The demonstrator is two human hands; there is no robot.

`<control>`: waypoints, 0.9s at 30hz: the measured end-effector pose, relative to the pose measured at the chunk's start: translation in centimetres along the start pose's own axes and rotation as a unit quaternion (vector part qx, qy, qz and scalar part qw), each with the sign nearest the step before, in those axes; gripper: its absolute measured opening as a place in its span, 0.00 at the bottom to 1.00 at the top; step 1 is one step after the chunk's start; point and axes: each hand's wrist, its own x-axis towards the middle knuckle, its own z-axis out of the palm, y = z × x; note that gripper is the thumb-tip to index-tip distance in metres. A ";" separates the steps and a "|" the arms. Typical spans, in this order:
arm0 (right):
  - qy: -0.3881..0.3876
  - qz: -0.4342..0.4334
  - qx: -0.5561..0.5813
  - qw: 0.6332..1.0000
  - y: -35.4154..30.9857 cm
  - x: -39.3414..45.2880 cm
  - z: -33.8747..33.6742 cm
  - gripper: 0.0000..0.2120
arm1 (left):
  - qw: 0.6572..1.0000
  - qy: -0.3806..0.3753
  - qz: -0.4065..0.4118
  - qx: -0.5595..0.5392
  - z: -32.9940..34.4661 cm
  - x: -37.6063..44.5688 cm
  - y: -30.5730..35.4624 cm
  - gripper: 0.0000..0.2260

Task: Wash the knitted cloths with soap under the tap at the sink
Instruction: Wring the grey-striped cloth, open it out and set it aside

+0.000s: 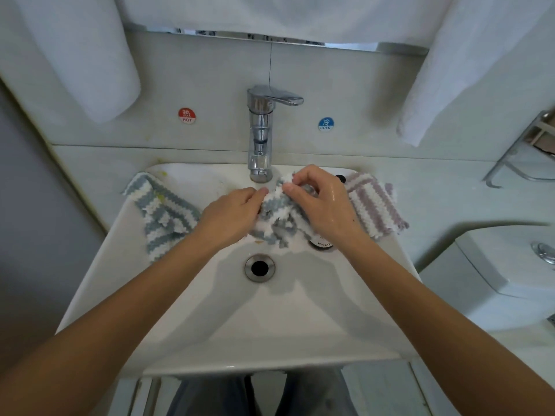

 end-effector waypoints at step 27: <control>-0.145 0.144 0.012 0.979 -1.6 1.8 -4.6 0.14 | 0.967 0.010 -0.058 -0.247 -4.6 -2.0 0.1 0.06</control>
